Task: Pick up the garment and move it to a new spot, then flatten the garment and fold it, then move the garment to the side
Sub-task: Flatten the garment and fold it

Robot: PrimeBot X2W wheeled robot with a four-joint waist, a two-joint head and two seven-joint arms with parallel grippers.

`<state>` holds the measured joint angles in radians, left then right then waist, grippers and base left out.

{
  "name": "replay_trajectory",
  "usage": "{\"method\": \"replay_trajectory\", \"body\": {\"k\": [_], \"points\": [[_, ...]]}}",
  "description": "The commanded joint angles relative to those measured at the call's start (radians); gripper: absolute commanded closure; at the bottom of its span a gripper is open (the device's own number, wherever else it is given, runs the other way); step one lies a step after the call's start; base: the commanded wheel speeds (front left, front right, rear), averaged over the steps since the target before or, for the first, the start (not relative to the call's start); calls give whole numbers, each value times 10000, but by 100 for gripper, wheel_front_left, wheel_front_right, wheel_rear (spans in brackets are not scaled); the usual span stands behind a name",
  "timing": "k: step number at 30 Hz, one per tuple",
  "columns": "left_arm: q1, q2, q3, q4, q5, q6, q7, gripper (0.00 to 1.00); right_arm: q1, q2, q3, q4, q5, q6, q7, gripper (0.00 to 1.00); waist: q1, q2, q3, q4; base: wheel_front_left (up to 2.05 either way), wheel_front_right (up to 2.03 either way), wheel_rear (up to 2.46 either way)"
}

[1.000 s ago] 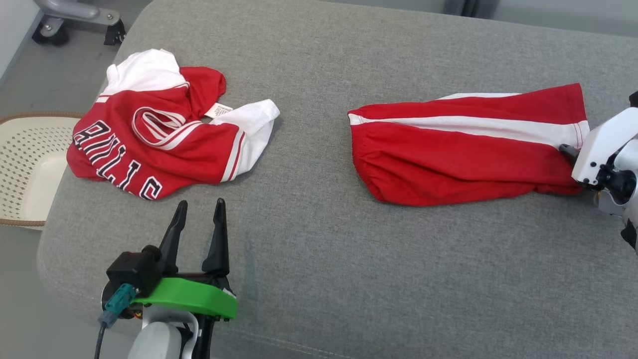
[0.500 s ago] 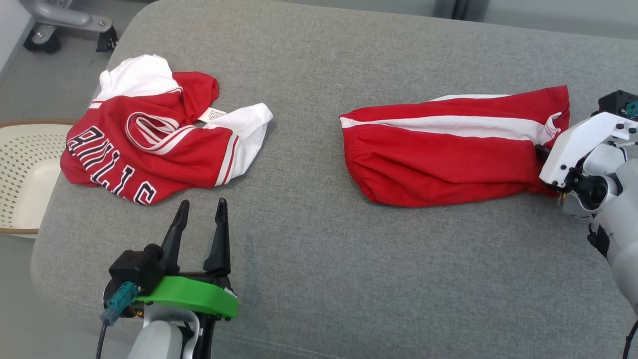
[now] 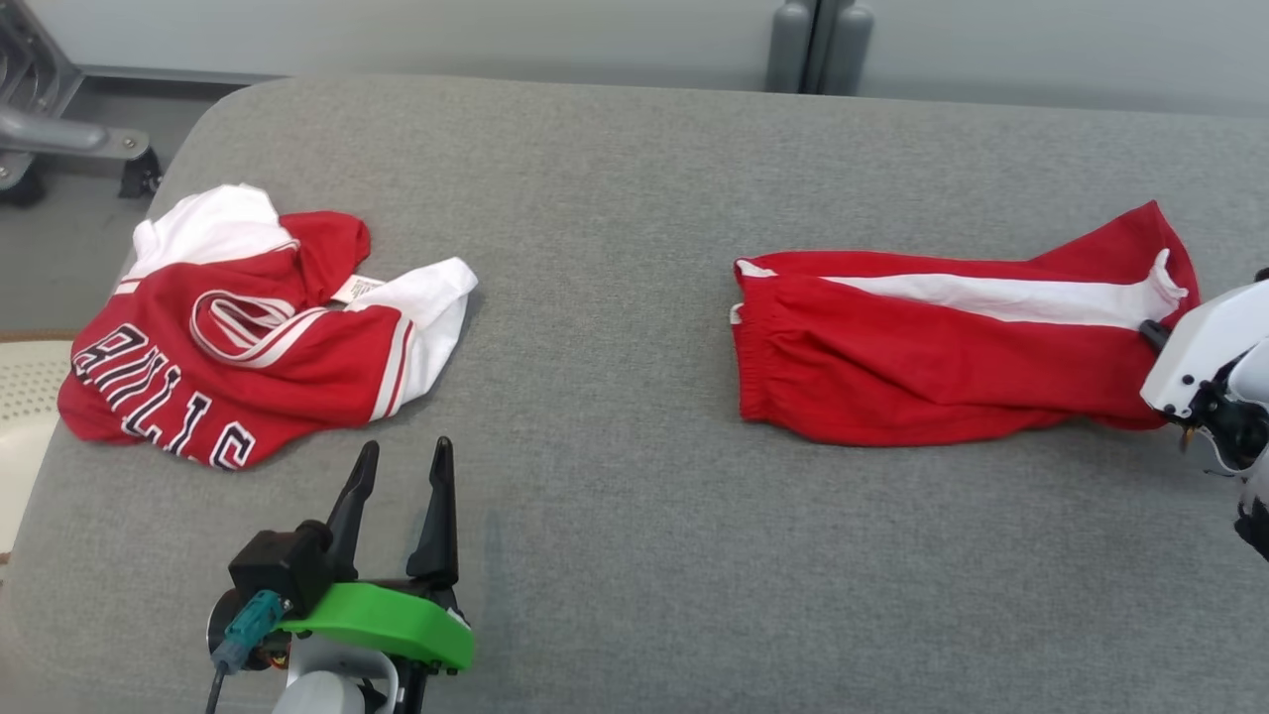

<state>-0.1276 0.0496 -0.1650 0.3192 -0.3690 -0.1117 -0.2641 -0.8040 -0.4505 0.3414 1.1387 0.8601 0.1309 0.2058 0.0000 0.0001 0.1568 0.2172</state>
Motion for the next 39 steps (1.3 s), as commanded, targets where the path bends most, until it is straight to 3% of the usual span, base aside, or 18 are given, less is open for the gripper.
{"method": "replay_trajectory", "body": {"k": [1, 6, 12, 25, 35, 36, 37, 39], "points": [[121, 16, -31, 23, 41, -21, -4, 0, 151, -138, 85, 50, -86, -1, -209, 100, 0, -1, -380, -478, 0, 0, 0], [103, 19, -135, 142, 50, -52, -4, 0, -10, -207, 394, 28, -316, -1, -858, 100, 0, -1, -442, -611, 0, 0, 0], [84, 22, -261, 301, -92, -74, -4, 0, -594, 161, 1262, -250, -1016, -1, -1308, 100, 0, -1, -509, -364, 0, 0, 0], [226, 18, -430, 483, -392, 62, -4, 0, -1015, 1674, 3414, -458, -1665, -4, 174, 100, 0, -1, -779, 468, 0, 0, 0], [264, 18, -418, 543, -379, 126, -4, 0, -962, 2266, 4073, -295, -1299, -4, 10, 100, 0, -1, -836, 373, 0, 0, 0], [265, 18, -417, 560, -363, 120, -4, 0, -924, 2352, 4094, -285, -1245, -4, -56, 78, 0, -1, -854, 332, 0, 0, 0], [250, 18, -426, 581, -351, 114, -4, 0, -889, 2441, 4126, -269, -1185, -4, -160, 4, 0, -1, -874, 289, 0, 0, 0], [216, 20, -424, 607, -329, 105, -4, 0, -793, 2568, 4244, -295, -1079, -4, -288, 0, 0, -1, -921, 207, 0, 0, 0]]}}
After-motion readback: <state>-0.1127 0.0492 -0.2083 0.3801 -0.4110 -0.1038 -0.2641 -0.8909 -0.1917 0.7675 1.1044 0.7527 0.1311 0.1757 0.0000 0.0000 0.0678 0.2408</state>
